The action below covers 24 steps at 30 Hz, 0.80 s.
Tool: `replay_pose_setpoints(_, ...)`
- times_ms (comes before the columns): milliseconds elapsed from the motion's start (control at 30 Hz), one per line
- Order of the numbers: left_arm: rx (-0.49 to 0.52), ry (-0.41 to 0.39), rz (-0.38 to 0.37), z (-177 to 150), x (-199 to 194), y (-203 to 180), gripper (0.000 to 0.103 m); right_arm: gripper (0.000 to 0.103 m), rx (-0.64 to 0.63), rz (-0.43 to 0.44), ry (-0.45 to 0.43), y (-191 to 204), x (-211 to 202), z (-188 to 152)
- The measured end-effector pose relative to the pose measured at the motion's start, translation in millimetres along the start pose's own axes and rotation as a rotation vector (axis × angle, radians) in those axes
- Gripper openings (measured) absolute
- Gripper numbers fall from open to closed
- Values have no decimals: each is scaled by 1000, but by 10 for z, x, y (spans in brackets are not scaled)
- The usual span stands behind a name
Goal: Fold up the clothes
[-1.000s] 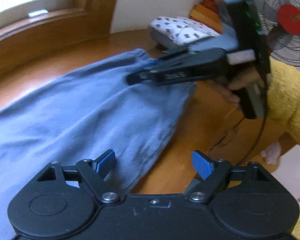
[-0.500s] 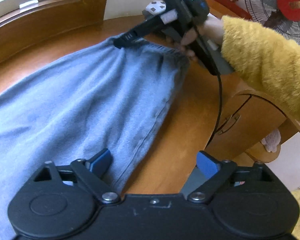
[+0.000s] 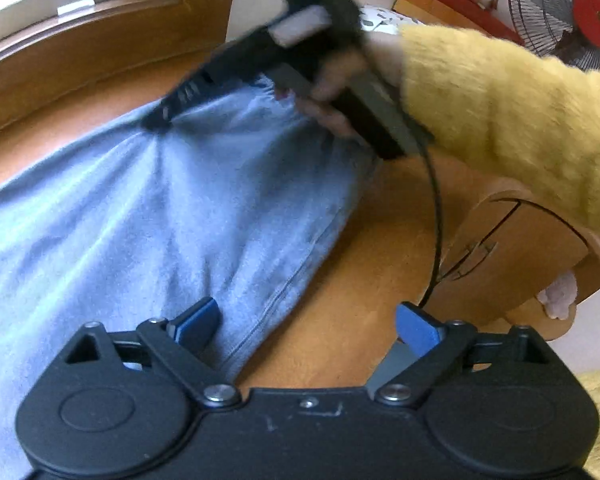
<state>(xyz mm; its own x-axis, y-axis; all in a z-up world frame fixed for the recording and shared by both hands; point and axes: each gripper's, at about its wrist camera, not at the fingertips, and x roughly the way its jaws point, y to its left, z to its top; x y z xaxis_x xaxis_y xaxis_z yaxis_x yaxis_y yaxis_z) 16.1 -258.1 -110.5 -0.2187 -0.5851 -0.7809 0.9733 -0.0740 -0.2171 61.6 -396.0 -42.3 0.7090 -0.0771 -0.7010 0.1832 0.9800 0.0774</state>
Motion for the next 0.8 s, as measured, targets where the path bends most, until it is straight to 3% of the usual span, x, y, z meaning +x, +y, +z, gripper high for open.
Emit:
replay_pose_setpoints(33,-2,-1,3,-3,-1,-8,95,1,-3,-119,-17,-62,46,13)
replay_pose_setpoints(67,-5,-2,5,-2,2,-13,95,10,9,-191,-16,-138,89,27)
replay_pose_setpoints(100,-10,-3,5,0,5,-13,95,10,50,-233,-10,-218,96,33)
replay_pose_setpoints(200,-30,-9,1,-8,0,3,95,10,148,-108,-67,-189,-187,18)
replay_pose_setpoints(267,-35,-8,0,-12,-5,13,96,11,43,22,-58,98,-302,-14)
replay_pose_setpoints(367,-39,-8,4,-3,-11,15,97,13,-149,113,27,491,-142,-94)
replay_pose_setpoints(400,-38,-7,9,-2,-8,6,97,13,-190,86,35,558,-52,-117)
replay_pose_setpoints(433,-35,-4,17,0,-5,-8,97,14,-199,61,-21,569,7,-119)
replay_pose_setpoints(500,-28,0,31,2,2,-41,98,15,-98,40,-56,427,165,10)
replay_pose_setpoints(633,-29,9,40,24,14,-75,99,25,-39,-210,-69,280,426,210)
replay_pose_setpoints(733,-97,-20,24,90,-93,22,93,25,26,-141,-80,290,81,155)
replay_pose_setpoints(800,-146,-67,15,176,-218,143,93,39,45,-118,-93,346,-200,17)
